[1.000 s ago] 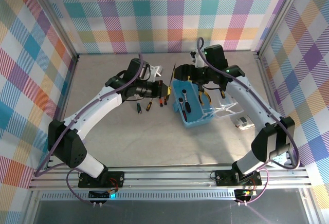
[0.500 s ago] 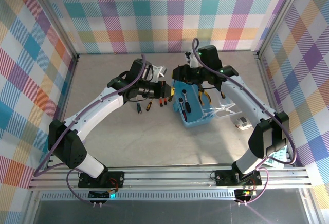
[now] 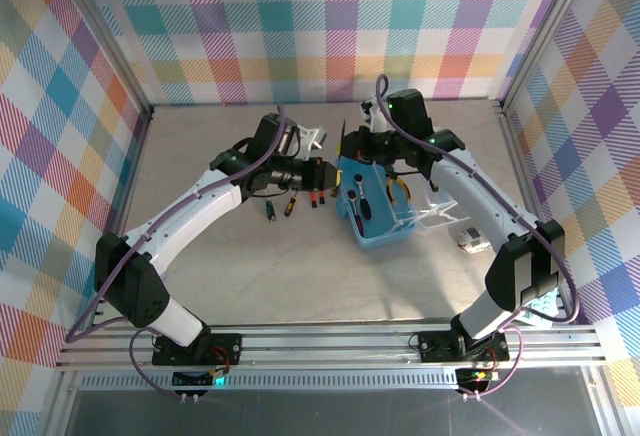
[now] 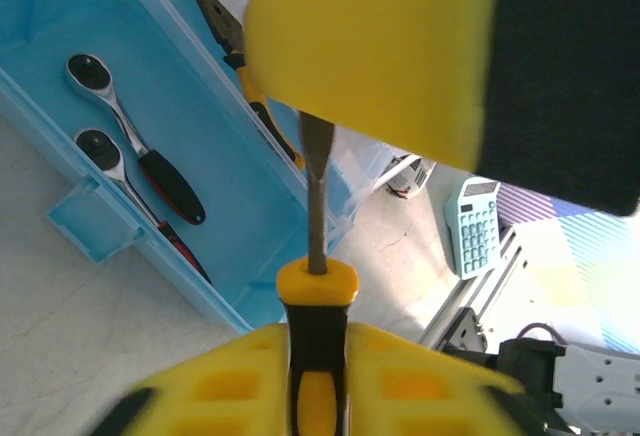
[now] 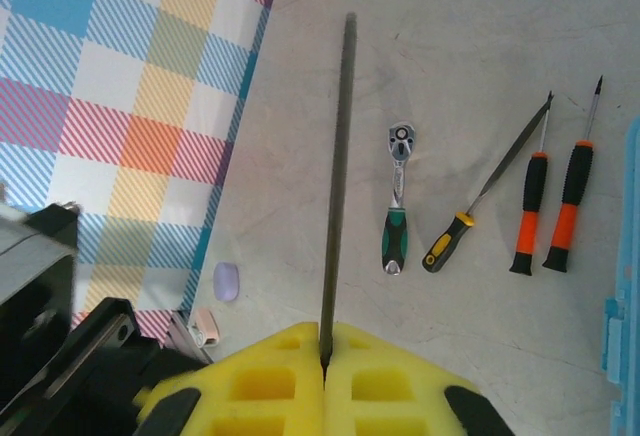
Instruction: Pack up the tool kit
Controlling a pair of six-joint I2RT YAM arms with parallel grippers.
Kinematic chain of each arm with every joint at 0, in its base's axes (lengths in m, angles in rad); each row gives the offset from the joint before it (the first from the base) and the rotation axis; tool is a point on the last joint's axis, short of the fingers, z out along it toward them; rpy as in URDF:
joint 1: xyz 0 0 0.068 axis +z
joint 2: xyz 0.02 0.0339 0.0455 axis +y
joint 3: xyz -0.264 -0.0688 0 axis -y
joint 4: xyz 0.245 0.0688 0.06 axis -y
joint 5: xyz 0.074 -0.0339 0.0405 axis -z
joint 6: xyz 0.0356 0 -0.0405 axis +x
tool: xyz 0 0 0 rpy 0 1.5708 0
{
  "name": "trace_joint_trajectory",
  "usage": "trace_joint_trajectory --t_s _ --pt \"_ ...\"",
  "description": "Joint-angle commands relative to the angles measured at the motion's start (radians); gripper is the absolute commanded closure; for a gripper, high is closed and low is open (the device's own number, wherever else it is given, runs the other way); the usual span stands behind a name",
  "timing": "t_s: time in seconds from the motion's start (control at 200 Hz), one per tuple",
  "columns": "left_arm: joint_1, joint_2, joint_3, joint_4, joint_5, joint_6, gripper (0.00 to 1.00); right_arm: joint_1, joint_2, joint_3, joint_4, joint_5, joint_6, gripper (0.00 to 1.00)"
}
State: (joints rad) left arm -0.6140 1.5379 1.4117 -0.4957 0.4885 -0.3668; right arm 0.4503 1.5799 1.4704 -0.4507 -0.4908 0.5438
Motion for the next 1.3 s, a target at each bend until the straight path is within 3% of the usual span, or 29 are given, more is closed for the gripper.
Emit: trace_joint_trajectory --t_s 0.0,0.065,0.145,0.35,0.47,0.63,0.745,1.295 --pt "-0.007 -0.008 0.044 -0.023 -0.028 0.034 0.40 -0.038 -0.069 -0.024 -0.058 0.013 -0.068 1.00" --pt "-0.004 -0.013 0.066 -0.078 -0.085 0.063 0.16 -0.079 -0.104 -0.037 -0.089 0.018 -0.094 1.00" --pt "0.010 -0.022 0.091 -0.146 -0.170 0.098 0.00 -0.151 -0.158 -0.056 -0.141 0.018 -0.130 1.00" --pt "0.114 -0.078 0.064 -0.232 -0.248 0.127 0.00 -0.363 -0.261 -0.072 -0.262 0.020 -0.227 1.00" --pt "0.180 -0.084 0.038 -0.277 -0.312 0.123 0.00 -0.423 -0.240 -0.012 -0.373 0.111 -0.350 1.00" --pt "0.232 -0.036 0.014 -0.358 -0.415 0.105 0.00 -0.423 -0.104 0.132 -0.536 0.324 -0.526 1.00" --pt "0.249 -0.009 -0.017 -0.361 -0.428 0.088 0.00 -0.423 -0.023 0.202 -0.570 0.438 -0.593 1.00" --pt "0.252 0.086 -0.022 -0.334 -0.421 0.076 0.00 -0.333 0.165 0.174 -0.461 0.442 -0.708 1.00"
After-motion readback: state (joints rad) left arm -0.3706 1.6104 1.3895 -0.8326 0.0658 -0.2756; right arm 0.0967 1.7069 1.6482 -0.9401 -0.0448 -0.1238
